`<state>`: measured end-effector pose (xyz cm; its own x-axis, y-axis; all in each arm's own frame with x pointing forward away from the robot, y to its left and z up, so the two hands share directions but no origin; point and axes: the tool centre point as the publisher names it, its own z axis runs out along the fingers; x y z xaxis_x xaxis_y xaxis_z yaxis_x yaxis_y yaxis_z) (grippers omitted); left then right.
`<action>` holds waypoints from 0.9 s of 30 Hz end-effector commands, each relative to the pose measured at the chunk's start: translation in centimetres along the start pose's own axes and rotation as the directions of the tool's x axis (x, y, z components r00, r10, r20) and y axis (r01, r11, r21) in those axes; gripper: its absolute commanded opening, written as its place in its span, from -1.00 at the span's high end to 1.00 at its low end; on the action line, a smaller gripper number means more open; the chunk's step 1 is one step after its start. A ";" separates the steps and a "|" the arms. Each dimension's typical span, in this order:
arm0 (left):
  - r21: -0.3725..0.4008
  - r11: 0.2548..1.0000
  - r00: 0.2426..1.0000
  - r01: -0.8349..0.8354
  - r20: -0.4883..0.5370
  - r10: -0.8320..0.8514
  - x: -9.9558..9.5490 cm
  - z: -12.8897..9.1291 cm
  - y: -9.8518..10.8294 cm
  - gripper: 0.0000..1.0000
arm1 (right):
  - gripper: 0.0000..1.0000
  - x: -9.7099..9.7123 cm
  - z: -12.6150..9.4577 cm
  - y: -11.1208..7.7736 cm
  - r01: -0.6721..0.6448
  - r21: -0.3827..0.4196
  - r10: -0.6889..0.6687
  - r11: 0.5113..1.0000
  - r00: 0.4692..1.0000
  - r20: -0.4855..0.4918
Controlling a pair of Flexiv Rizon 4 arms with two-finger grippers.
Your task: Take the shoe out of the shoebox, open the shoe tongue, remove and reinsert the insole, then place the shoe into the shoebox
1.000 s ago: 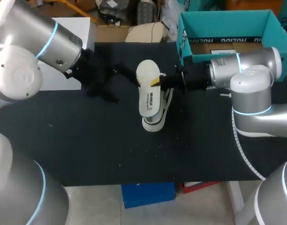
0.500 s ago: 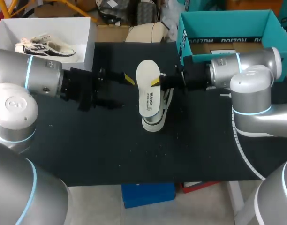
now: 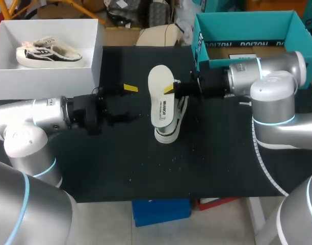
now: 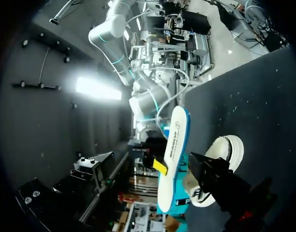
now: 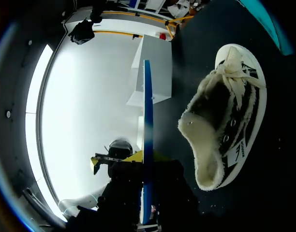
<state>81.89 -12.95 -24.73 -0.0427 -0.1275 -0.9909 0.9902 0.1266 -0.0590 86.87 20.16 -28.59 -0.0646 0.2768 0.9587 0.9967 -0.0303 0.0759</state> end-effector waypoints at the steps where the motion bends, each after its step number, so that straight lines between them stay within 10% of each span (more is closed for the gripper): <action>1: -0.002 1.000 0.998 -0.012 0.066 0.012 0.5 -0.1 0.4 -1.00 | 1.00 0.0 0.1 0.0 0.000 -0.002 0.000 1.000 1.000 -0.001; 23: 0.067 0.994 0.996 -0.089 0.021 0.088 3.3 0.6 2.6 -1.00 | 1.00 0.0 0.1 0.0 0.000 -0.002 0.000 1.000 1.000 -0.001; 27: 0.092 0.988 0.992 -0.125 0.005 0.125 3.5 1.4 2.7 -0.41 | 1.00 0.0 0.1 0.0 0.000 -0.002 0.000 1.000 1.000 -0.001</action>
<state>83.82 -13.91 -28.10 0.0789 -0.1196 -0.9897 0.9954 0.0639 0.0716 86.87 20.17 -28.59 -0.0646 0.2768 0.9587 0.9967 -0.0302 0.0759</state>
